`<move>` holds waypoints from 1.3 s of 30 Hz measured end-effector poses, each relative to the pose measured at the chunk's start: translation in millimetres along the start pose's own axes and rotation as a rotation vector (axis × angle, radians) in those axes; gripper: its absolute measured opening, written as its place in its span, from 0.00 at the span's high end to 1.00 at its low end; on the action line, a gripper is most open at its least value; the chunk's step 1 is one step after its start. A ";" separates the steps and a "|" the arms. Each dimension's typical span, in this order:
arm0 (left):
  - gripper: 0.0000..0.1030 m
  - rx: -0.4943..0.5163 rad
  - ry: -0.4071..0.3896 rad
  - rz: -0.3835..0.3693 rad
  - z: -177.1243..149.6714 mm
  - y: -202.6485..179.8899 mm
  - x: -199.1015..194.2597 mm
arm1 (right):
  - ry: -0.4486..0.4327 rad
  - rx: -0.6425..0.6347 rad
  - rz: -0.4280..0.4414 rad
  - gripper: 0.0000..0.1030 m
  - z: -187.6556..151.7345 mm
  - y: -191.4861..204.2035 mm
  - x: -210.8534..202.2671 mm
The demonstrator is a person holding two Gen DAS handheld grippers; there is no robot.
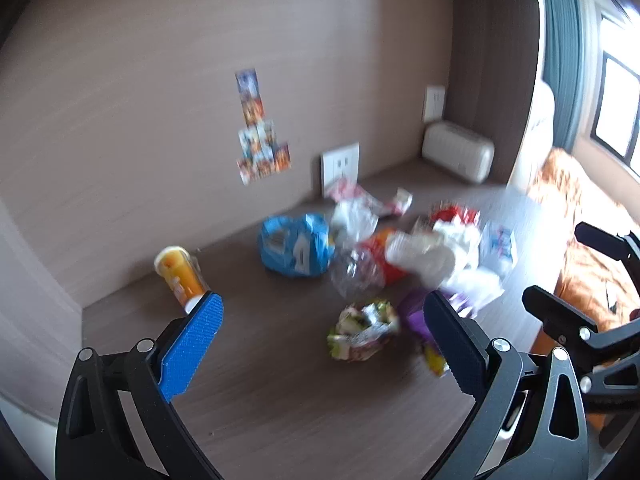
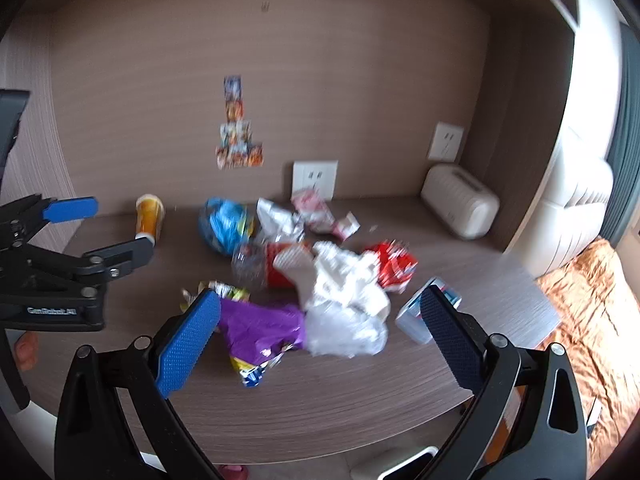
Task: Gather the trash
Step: 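Grasp the purple snack bag with the right gripper while the left grasps the green wrapper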
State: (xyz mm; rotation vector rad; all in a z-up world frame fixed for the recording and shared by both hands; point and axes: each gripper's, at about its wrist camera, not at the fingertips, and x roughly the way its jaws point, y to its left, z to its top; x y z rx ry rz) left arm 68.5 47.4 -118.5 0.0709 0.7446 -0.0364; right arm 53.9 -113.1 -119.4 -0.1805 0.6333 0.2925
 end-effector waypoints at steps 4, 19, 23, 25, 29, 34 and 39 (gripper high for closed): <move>0.04 0.028 0.033 -0.034 -10.6 5.9 35.8 | 0.048 0.002 -0.004 0.03 -15.1 16.4 27.1; 0.04 0.172 0.077 -0.179 -27.4 5.0 116.1 | 0.102 0.041 -0.081 0.03 -43.0 36.8 85.3; 0.05 0.209 0.062 -0.210 -21.9 1.6 121.9 | 0.108 0.048 -0.064 0.14 -45.1 35.0 89.9; 0.05 0.215 0.074 -0.288 -19.6 0.3 127.4 | 0.129 0.039 -0.060 0.29 -46.4 36.6 95.3; 0.22 0.226 0.109 -0.421 -20.6 -12.2 140.1 | 0.133 0.011 -0.058 0.35 -50.1 41.5 100.1; 0.46 0.241 0.123 -0.508 -24.4 -28.9 143.7 | 0.115 0.011 -0.088 0.41 -55.0 38.0 100.5; 0.56 0.233 0.110 -0.496 -27.7 -33.6 142.1 | 0.100 0.021 -0.088 0.47 -56.4 34.5 97.7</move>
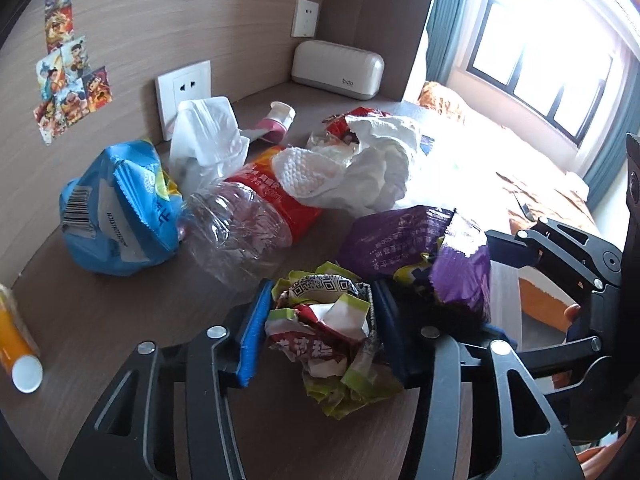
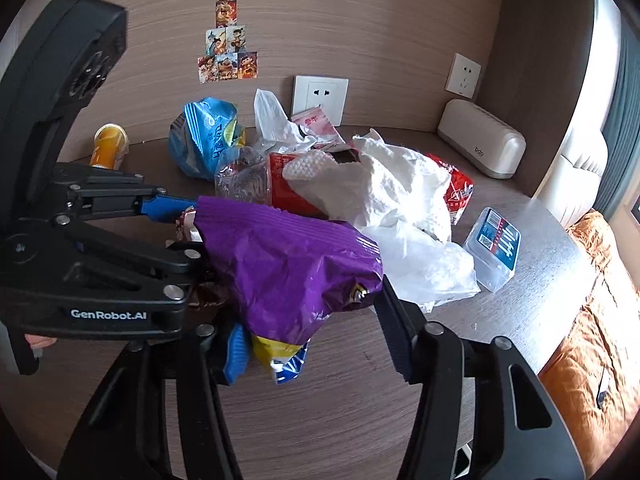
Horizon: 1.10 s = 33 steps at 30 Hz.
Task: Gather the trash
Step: 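Grasp the purple snack bag with the right gripper while the left grasps the green wrapper, then carry the purple bag and green wrapper in both grippers over the white bin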
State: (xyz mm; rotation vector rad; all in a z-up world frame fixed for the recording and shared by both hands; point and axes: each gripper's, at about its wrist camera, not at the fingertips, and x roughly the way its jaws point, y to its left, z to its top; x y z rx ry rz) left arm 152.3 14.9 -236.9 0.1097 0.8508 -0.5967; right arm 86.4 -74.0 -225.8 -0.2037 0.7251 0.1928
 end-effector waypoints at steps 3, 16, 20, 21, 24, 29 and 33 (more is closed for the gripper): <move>0.57 0.002 -0.008 0.053 -2.6 -1.1 -12.6 | -0.018 0.012 0.002 0.47 2.8 -3.0 -8.1; 0.57 0.047 -0.085 0.173 24.7 -24.9 -110.1 | -0.179 0.042 0.004 0.48 36.6 -10.9 -90.2; 0.57 0.089 -0.130 0.131 42.6 -49.8 -126.0 | -0.214 0.067 -0.043 0.48 38.3 -23.7 -119.7; 0.57 0.101 -0.136 0.116 48.3 -56.2 -124.4 | -0.222 0.082 -0.066 0.48 37.0 -30.1 -130.2; 0.57 0.144 -0.157 0.063 60.6 -81.2 -122.7 | -0.230 0.124 -0.132 0.48 29.5 -48.5 -153.6; 0.57 0.214 -0.149 -0.029 70.1 -134.3 -104.3 | -0.210 0.206 -0.247 0.48 2.8 -94.2 -187.8; 0.57 0.267 -0.129 -0.092 69.6 -193.2 -77.0 | -0.166 0.249 -0.326 0.48 -33.4 -131.4 -204.2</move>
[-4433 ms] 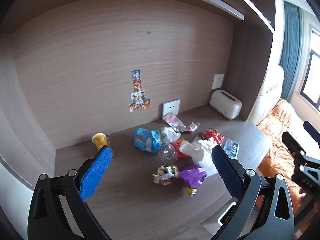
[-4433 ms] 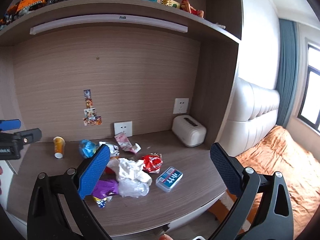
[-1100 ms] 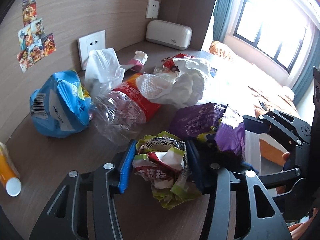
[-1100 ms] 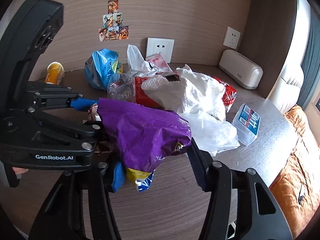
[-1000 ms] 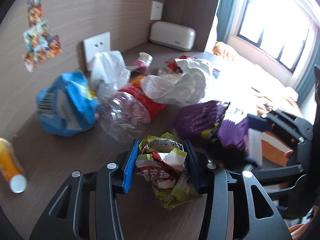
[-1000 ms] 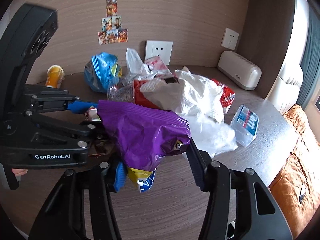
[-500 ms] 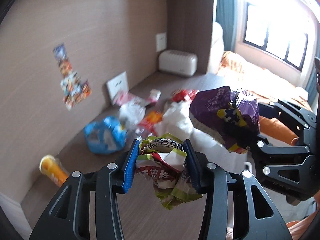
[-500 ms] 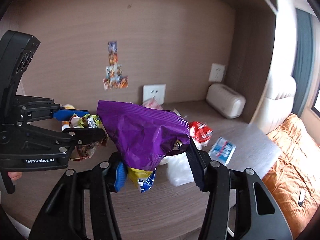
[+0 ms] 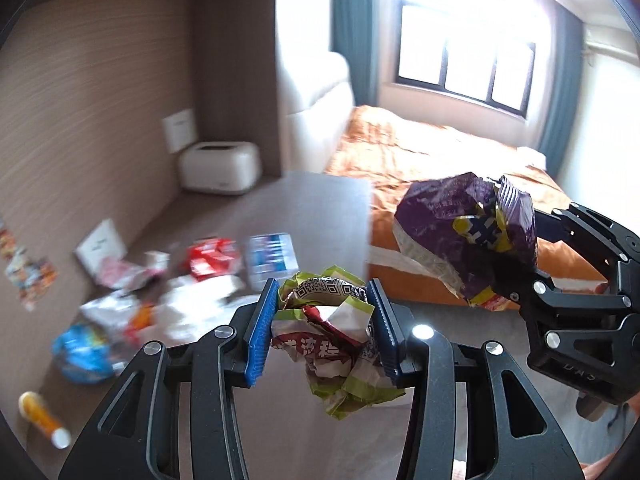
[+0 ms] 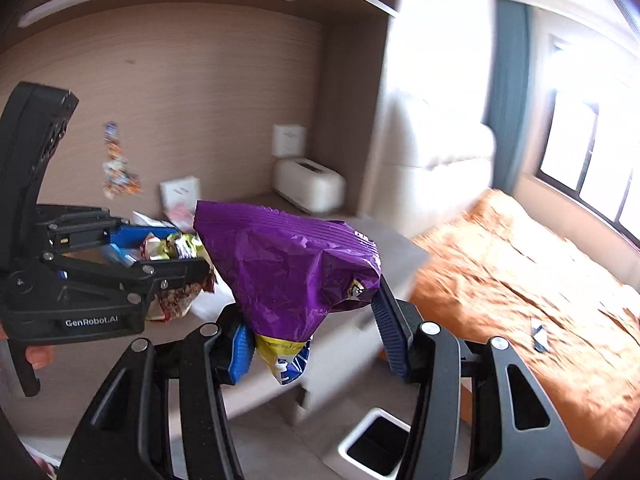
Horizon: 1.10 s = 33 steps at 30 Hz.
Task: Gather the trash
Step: 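Carry the purple bag and green wrapper in both grippers over the white bin, then open both grippers to drop the bag and wrapper into the bin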
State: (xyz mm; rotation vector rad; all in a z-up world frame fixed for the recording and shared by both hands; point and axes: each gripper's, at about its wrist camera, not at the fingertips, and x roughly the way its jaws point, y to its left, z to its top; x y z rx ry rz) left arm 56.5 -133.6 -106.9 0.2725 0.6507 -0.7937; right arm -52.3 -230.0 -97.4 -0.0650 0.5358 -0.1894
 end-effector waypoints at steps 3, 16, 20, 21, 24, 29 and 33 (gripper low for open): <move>0.57 0.017 0.023 -0.049 3.4 -44.1 32.7 | 0.040 0.034 -0.040 0.48 -24.9 -45.2 1.0; 0.56 0.022 0.176 -0.164 -48.6 -193.5 228.6 | 0.220 0.059 -0.079 0.48 -164.4 -190.3 81.5; 0.56 0.047 0.234 -0.170 -99.4 -218.0 305.6 | 0.267 0.079 -0.053 0.48 -229.5 -213.9 138.3; 0.56 0.057 0.252 -0.175 -119.7 -224.9 332.2 | 0.278 0.079 -0.048 0.48 -245.0 -216.5 151.8; 0.56 0.070 0.290 -0.185 -162.6 -233.0 390.2 | 0.321 0.084 -0.030 0.48 -299.1 -223.8 201.4; 0.56 0.073 0.331 -0.212 -243.3 -237.0 482.3 | 0.371 0.085 -0.002 0.48 -382.9 -232.8 271.9; 0.42 0.040 0.330 -0.184 -284.9 -227.5 526.5 | 0.399 0.056 0.045 0.36 -438.6 -228.9 319.3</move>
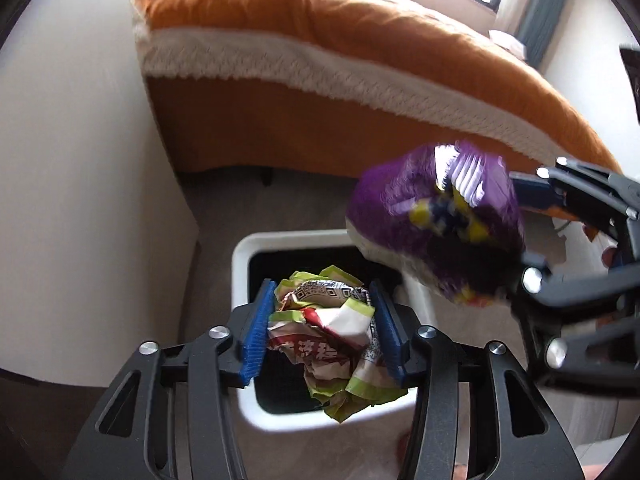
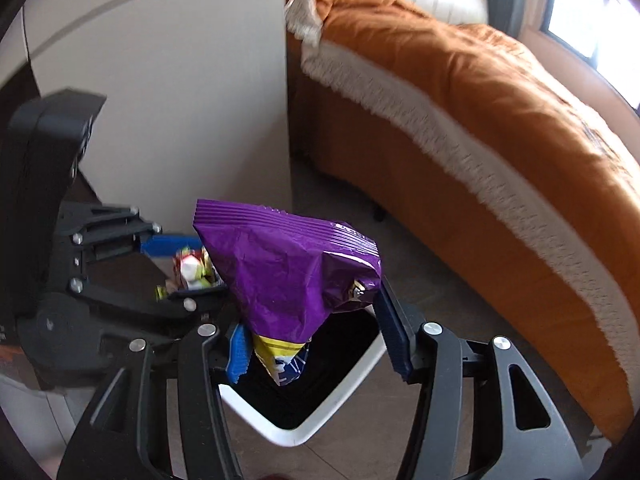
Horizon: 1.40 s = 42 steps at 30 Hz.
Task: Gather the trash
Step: 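Open both grippers to drop the bag and wrapper into the bin, then move both grippers back to the desk trash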
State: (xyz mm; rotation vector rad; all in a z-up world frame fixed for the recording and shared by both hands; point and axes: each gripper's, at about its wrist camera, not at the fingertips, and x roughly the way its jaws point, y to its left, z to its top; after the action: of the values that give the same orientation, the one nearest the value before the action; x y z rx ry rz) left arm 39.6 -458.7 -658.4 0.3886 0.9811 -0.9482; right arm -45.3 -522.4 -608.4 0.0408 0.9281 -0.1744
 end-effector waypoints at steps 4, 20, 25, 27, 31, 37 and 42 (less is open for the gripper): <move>0.07 -0.091 -0.021 0.017 -24.8 30.6 25.8 | -0.007 0.019 -0.042 0.04 -17.9 -10.7 37.1; 0.05 -0.112 -0.068 0.021 5.0 40.3 -42.5 | -0.040 0.049 -0.098 0.04 27.4 -2.1 -22.7; 0.05 -0.117 -0.113 0.038 30.8 30.7 -123.9 | -0.093 0.075 -0.111 0.04 67.1 5.6 -86.4; 0.05 -0.120 -0.142 0.053 44.2 26.0 -161.0 | -0.120 0.078 -0.120 0.04 86.1 11.4 -115.7; 0.05 -0.127 -0.201 0.088 72.8 20.2 -242.1 | -0.198 0.076 -0.119 0.04 129.9 27.4 -185.2; 0.05 -0.171 -0.281 0.169 101.0 26.9 -354.8 | -0.331 0.043 -0.097 0.04 191.1 59.6 -281.6; 0.05 -0.202 -0.338 0.283 103.1 46.1 -439.4 | -0.415 -0.010 -0.038 0.04 229.6 98.6 -333.7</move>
State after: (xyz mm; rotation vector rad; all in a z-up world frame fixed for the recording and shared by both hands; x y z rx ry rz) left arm 37.4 -281.7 -240.7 0.1818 0.6828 -0.6253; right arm -42.4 -406.6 -208.0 -0.0219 0.5161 -0.2040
